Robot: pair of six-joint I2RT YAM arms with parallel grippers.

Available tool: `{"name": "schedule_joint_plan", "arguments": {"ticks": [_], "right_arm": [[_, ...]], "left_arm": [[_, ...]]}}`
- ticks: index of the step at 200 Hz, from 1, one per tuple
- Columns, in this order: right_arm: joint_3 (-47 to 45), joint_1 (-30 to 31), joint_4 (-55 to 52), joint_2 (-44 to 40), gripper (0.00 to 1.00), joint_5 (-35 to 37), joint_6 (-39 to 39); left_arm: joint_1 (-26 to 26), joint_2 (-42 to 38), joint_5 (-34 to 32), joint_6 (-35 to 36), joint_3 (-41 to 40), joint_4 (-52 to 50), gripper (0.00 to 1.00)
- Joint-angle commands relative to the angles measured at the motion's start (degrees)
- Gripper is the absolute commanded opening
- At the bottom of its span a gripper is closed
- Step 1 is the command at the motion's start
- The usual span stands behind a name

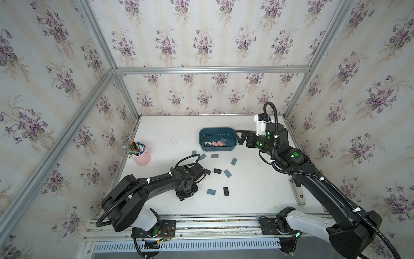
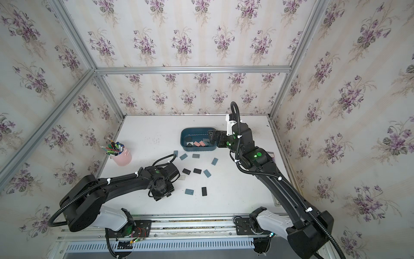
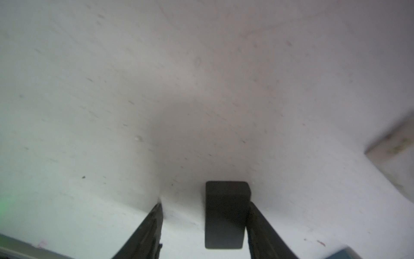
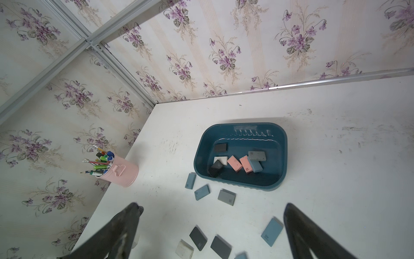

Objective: Put the eraser in the storage box
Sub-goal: Pick up the eraser from the center of the board.

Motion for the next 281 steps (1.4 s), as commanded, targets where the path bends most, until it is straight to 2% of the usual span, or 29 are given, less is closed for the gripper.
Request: {"name": "schedule_joint_plan", "arguments": {"ticks": [1, 4, 8, 13, 34, 49, 63, 89, 137, 191, 227, 281], "right_arm": [[-0.26, -0.03, 1.86, -0.45, 1.00, -1.46, 0.66], [-0.29, -0.03, 1.94, -0.46, 1.00, -1.55, 0.72], [-0.44, -0.03, 2.03, -0.54, 1.00, -1.65, 0.81], [-0.53, -0.03, 2.12, -0.54, 1.00, -1.85, 0.90], [-0.96, -0.03, 2.44, -0.63, 1.00, -2.28, 1.17], [-1.18, -0.03, 2.64, -0.61, 1.00, -2.31, 1.26], [-1.18, 0.05, 2.69, -0.62, 1.00, -2.44, 1.34], [-1.29, 0.06, 2.74, -0.63, 1.00, -2.40, 1.26], [-1.50, 0.06, 3.13, -0.41, 1.00, -2.53, 1.45], [-1.55, 0.06, 2.99, -0.55, 1.00, -1.68, 1.30], [-1.62, 0.06, 2.35, -1.02, 1.00, -0.35, 1.18], [-1.39, 0.06, 1.03, -3.63, 1.00, 1.06, 1.07]], "left_arm": [[0.00, 0.65, -0.23, -1.62, -0.36, -0.43, 0.56], [0.00, 0.68, -0.15, -1.68, -0.50, -0.36, 0.56], [0.00, 0.79, 0.01, -1.65, -0.52, -0.19, 0.49], [0.01, 1.08, 0.18, -1.66, -0.60, 0.10, 0.46], [0.02, 2.01, 1.35, -1.31, -0.83, 1.01, 0.35], [0.01, 2.57, 2.13, -0.93, -0.71, 1.59, 0.32], [0.01, 3.00, 2.51, -0.65, -0.63, 1.95, 0.24], [0.00, 3.39, 2.69, -0.25, -0.71, 2.01, 0.21], [0.00, 3.92, 2.89, 2.11, 0.38, 2.22, 0.00], [0.02, 5.25, 0.39, 8.64, 5.93, -0.95, 0.00], [0.08, 5.88, -2.49, 15.71, 10.64, -1.94, 0.00], [0.17, 9.92, -11.01, 24.81, 24.67, -10.04, 0.00]]}}
